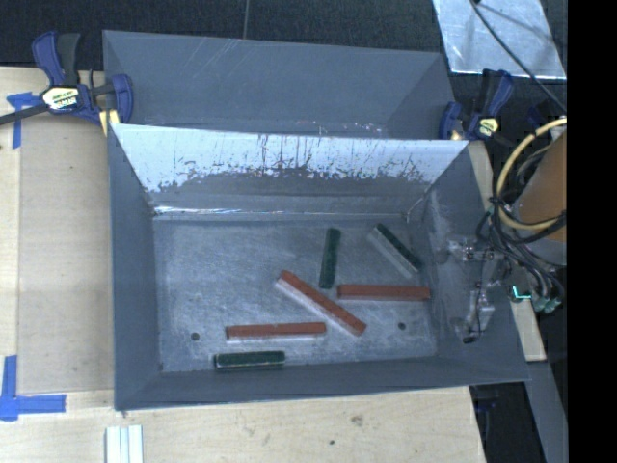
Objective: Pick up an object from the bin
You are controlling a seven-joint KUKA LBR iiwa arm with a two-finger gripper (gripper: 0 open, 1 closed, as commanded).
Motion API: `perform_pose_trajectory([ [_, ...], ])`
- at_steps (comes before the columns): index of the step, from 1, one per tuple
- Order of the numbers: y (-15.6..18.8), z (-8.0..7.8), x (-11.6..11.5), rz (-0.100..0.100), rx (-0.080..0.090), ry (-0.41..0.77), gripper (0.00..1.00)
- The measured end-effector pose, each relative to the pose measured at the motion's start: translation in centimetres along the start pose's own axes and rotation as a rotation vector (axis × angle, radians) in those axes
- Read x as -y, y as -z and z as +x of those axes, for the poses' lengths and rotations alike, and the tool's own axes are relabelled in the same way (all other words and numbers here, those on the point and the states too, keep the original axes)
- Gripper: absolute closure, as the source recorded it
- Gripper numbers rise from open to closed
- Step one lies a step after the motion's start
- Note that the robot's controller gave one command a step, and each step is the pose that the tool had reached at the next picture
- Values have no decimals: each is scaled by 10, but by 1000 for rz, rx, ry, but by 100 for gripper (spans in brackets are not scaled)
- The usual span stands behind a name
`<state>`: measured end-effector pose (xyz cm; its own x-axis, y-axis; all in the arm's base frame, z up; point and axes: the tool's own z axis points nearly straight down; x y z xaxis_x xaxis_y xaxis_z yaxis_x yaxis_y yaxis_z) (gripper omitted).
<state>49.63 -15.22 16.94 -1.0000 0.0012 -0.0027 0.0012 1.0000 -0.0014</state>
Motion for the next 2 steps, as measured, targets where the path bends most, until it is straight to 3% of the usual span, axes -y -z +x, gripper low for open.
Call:
perform_pose_trajectory([
  [1,-100,-66,-35,-2,1,330,0],
  [2,-98,-67,-35,0,5,332,100],
])
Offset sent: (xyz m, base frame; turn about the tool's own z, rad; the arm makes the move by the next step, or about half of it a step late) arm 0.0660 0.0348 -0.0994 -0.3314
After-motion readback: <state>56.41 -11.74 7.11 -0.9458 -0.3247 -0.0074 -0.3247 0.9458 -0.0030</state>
